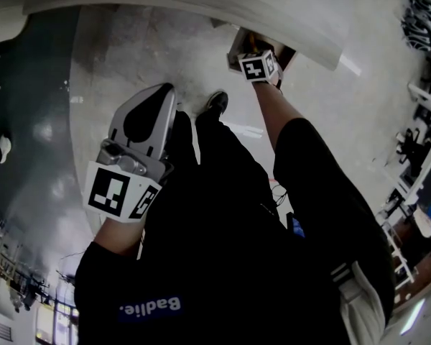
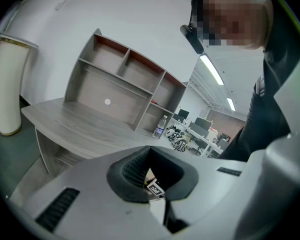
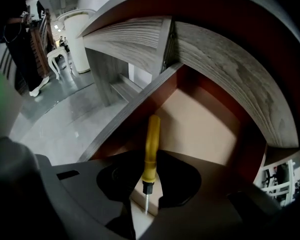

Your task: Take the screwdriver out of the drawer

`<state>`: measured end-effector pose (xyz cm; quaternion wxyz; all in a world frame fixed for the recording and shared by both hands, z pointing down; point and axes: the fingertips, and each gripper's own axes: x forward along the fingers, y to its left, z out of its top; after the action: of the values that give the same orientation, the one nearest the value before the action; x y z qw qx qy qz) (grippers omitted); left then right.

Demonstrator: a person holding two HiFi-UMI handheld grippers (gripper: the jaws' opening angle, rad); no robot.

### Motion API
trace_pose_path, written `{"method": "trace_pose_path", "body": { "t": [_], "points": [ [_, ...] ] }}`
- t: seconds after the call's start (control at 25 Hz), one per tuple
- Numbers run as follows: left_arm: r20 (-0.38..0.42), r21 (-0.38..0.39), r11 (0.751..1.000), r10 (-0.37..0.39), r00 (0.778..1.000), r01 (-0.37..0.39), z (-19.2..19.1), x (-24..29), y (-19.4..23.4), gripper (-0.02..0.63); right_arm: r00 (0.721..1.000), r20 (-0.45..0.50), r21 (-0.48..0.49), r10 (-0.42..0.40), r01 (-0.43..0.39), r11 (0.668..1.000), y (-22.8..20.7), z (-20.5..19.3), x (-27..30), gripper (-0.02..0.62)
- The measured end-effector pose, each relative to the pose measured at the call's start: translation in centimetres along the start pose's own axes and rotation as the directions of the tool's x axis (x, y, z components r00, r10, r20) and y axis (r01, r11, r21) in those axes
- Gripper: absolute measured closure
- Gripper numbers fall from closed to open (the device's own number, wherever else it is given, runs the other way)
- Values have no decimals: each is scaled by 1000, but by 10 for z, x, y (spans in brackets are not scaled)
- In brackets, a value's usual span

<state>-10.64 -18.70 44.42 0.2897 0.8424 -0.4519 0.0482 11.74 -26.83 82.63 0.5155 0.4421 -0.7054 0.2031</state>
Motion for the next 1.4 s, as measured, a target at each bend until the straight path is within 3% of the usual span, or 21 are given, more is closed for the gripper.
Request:
{"method": "trace_pose_path", "body": {
  "t": [0.4, 0.64, 1.08, 1.4],
  "points": [
    [33, -5, 999, -47, 998, 48, 8, -3, -15, 609, 1000, 2, -15, -2, 2, 1000, -9, -4, -31, 497],
    [49, 15, 996, -92, 995, 91, 20, -3, -35, 609, 999, 46, 40, 1, -2, 999, -10, 0, -64, 497],
    [57, 75, 981, -185, 981, 181, 43, -8, -86, 609, 973, 230, 162, 28, -67, 985, 4, 35, -159, 497],
    [23, 106, 967, -237, 971, 234, 40, -7, -113, 610, 940, 339, 176, 44, -110, 978, 3, 43, -223, 497]
  ]
}}
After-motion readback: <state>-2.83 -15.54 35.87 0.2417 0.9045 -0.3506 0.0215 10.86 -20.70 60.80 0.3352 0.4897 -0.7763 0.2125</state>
